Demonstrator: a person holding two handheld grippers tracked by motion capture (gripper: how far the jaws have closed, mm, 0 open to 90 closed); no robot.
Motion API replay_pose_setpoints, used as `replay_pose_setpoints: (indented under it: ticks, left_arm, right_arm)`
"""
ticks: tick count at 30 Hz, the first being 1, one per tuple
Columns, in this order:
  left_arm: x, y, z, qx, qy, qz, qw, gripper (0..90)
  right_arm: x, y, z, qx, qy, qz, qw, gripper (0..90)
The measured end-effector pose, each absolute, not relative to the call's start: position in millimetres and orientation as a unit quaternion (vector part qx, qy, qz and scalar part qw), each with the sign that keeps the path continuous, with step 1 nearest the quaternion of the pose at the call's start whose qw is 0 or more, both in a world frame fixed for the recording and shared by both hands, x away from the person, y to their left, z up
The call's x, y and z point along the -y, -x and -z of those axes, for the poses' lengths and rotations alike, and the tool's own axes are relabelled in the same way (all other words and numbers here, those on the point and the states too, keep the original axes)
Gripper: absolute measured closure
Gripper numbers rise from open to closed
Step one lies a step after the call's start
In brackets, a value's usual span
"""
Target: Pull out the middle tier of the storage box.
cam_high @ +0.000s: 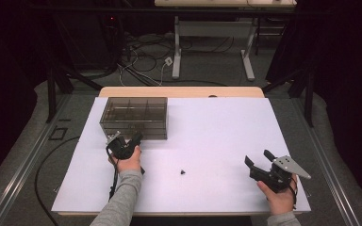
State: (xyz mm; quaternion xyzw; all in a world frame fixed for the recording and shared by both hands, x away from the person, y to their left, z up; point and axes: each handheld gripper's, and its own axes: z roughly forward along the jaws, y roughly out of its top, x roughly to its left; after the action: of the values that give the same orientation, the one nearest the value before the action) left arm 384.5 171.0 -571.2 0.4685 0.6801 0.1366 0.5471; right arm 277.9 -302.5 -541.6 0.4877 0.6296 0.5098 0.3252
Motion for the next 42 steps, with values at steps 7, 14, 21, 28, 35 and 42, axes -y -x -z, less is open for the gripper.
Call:
replay_pose_setpoints:
  ticks: [7,14,21,28,35,42]
  left_arm:
    - [-170.3,-382.6,571.9,-0.681,-0.465,-0.138,0.549,81.6]
    - [-170.7,-379.3,571.9,-0.682,-0.463,-0.135,0.550,81.6]
    - [-170.7,-375.6,571.1,-0.679,-0.469,-0.137,0.548,81.6]
    - [-171.3,-371.8,571.8,-0.678,-0.468,-0.137,0.550,81.6]
    - [-171.2,-368.9,571.4,-0.677,-0.470,-0.138,0.549,81.6]
    - [-171.4,-368.6,571.5,-0.677,-0.472,-0.140,0.548,81.5]
  right_arm:
    - [302.2,-277.9,541.6,-0.629,-0.487,-0.511,0.326,19.5]
    - [302.2,-277.9,541.6,-0.629,-0.487,-0.511,0.325,19.6]
    - [301.9,-277.7,541.5,-0.630,-0.486,-0.511,0.326,19.5]
    - [301.7,-277.5,541.5,-0.630,-0.487,-0.510,0.326,19.6]
    - [301.7,-277.6,541.5,-0.630,-0.487,-0.510,0.326,19.6]
    - [301.8,-277.5,541.3,-0.629,-0.488,-0.510,0.326,19.6]
